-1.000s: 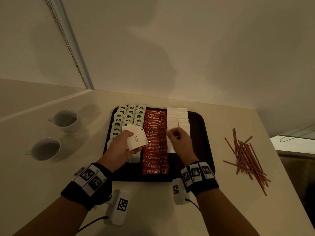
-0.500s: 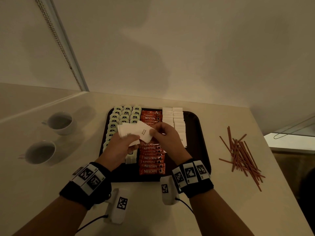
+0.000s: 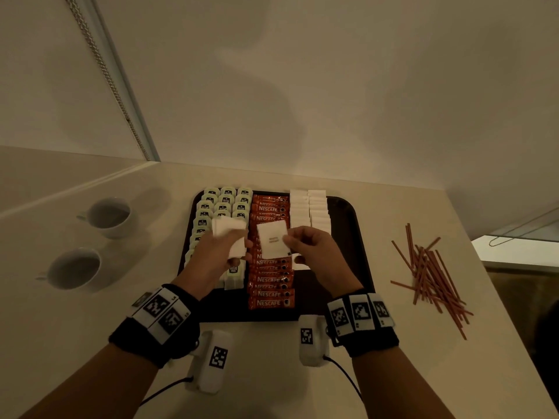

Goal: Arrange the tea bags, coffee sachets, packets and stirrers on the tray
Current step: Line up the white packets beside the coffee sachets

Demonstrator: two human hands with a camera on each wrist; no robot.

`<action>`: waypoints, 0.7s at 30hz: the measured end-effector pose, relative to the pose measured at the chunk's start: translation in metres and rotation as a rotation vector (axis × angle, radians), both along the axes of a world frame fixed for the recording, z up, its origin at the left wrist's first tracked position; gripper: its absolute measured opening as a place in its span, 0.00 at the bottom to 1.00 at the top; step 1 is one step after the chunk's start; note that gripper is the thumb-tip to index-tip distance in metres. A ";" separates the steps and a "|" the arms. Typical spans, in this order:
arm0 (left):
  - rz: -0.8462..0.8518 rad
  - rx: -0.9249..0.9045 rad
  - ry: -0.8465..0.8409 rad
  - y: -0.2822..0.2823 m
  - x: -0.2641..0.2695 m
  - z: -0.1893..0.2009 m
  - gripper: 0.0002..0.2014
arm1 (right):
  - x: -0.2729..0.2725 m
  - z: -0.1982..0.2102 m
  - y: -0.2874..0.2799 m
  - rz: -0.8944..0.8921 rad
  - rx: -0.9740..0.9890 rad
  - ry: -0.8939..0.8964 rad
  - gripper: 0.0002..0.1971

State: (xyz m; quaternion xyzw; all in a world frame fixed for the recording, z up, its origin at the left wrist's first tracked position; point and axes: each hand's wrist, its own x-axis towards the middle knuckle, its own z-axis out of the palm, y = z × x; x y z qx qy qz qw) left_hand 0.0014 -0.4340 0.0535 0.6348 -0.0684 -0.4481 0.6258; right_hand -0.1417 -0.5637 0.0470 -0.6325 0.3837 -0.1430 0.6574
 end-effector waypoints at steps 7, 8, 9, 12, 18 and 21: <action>0.112 -0.036 0.183 0.008 0.002 -0.002 0.10 | -0.051 -0.036 -0.043 -0.300 -0.150 0.271 0.05; 0.120 -0.035 0.191 0.009 0.002 -0.003 0.10 | -0.057 -0.043 -0.049 -0.316 -0.172 0.323 0.05; 0.125 -0.033 0.198 0.009 0.002 -0.003 0.10 | -0.062 -0.048 -0.053 -0.322 -0.189 0.378 0.06; 0.123 -0.026 0.206 0.008 0.002 -0.003 0.09 | -0.068 -0.066 -0.061 -0.301 -0.215 0.515 0.11; 0.112 -0.012 0.210 0.010 0.002 -0.003 0.10 | -0.061 -0.079 -0.061 -0.260 -0.216 0.567 0.14; 0.107 -0.002 0.205 0.011 0.004 -0.003 0.11 | -0.056 -0.084 -0.063 -0.256 -0.226 0.569 0.14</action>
